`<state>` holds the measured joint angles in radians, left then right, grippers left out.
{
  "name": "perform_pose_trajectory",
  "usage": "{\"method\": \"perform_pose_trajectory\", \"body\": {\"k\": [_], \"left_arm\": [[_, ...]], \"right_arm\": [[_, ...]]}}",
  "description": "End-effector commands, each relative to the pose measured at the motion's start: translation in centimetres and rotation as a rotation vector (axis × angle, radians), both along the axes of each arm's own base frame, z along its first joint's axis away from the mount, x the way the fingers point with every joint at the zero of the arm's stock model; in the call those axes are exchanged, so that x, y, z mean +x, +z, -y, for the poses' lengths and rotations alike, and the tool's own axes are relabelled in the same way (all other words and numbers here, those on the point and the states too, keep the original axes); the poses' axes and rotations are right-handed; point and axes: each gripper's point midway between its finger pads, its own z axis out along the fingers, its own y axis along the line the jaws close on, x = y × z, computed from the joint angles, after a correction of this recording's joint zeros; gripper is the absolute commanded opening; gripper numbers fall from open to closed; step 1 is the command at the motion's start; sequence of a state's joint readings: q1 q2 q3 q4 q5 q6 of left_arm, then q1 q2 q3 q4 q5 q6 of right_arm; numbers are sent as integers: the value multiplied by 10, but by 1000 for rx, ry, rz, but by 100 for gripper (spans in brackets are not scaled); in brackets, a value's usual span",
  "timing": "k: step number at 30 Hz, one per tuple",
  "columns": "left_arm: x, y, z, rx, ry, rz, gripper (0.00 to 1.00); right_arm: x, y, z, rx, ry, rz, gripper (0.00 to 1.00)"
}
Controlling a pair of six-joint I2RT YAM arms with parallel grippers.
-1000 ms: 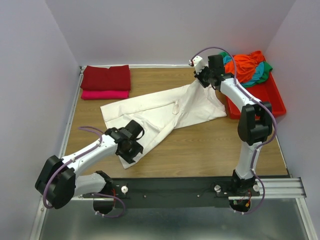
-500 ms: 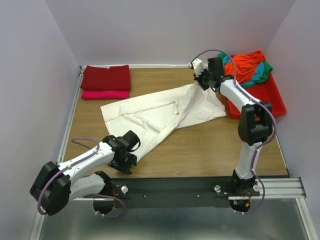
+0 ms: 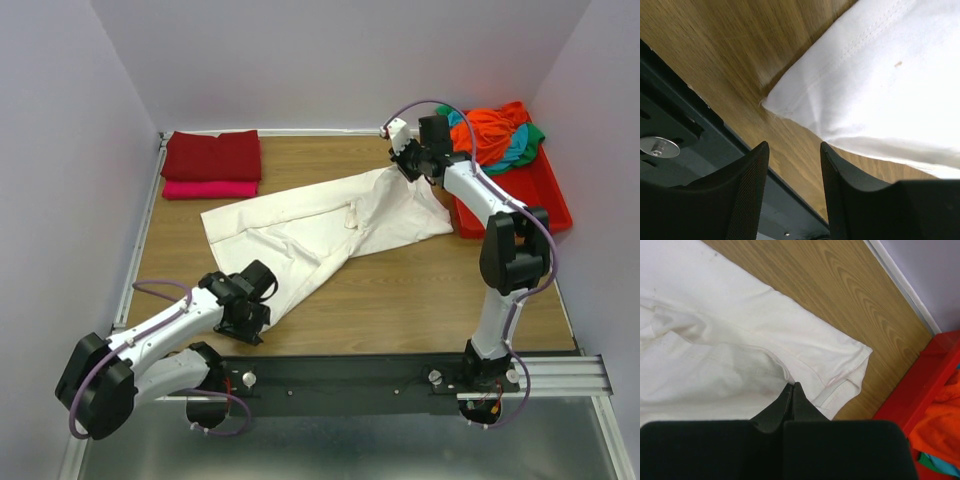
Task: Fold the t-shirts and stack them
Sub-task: Fold the tshirt
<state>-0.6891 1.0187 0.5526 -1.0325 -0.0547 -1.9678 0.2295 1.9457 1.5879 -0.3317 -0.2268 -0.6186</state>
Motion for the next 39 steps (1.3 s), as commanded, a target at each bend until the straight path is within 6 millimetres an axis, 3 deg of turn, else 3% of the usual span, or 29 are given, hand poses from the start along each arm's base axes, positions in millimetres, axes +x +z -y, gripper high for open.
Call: {"method": "perform_pose_trajectory", "body": {"k": [1, 12, 18, 25, 30, 39], "left_arm": [[26, 0, -13, 67, 168, 59, 54], [32, -15, -12, 108, 103, -5, 52], [30, -18, -13, 110, 95, -16, 28], [41, 8, -20, 135, 105, 65, 20], [60, 34, -23, 112, 138, 179, 14], [98, 59, -58, 162, 186, 271, 13]], "right_arm": [[-5, 11, 1, 14, 14, 24, 1], [-6, 18, 1, 27, 9, 33, 1], [-4, 24, 1, 31, 5, 42, 1], [-5, 26, 2, 31, 6, 47, 1], [0, 38, 0, 42, 4, 71, 1], [8, 60, 0, 54, -16, 117, 1]]}}
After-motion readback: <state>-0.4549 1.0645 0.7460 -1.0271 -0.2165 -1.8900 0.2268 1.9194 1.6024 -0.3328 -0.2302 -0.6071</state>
